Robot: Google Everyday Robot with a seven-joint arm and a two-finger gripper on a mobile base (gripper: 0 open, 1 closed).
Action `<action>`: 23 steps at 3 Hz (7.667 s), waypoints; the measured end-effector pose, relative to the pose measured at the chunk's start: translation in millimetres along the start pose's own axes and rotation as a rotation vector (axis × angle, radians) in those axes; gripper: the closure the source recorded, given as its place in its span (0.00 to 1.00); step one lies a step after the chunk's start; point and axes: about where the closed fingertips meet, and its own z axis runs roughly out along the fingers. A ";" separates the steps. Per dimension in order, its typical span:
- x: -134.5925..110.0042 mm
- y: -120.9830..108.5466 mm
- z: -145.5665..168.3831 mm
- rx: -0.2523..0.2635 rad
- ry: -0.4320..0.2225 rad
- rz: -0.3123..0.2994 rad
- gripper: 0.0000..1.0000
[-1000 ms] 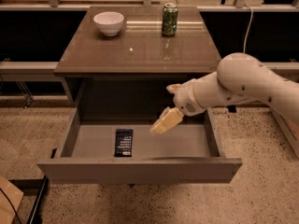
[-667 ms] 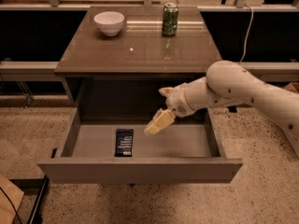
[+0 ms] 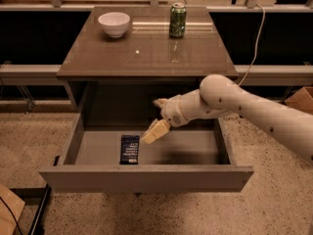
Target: Pick rxbar blueberry from top drawer and place on counter
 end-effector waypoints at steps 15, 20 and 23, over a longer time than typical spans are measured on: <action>20.7 51.1 96.4 -0.028 0.150 -0.166 1.00; -202.1 -14.7 -168.0 0.364 -0.248 -0.355 1.00; -233.5 -60.8 -160.3 0.398 -0.210 -0.401 1.00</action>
Offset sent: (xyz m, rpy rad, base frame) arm 0.0005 0.0058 -0.0249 0.1169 0.0254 -0.0927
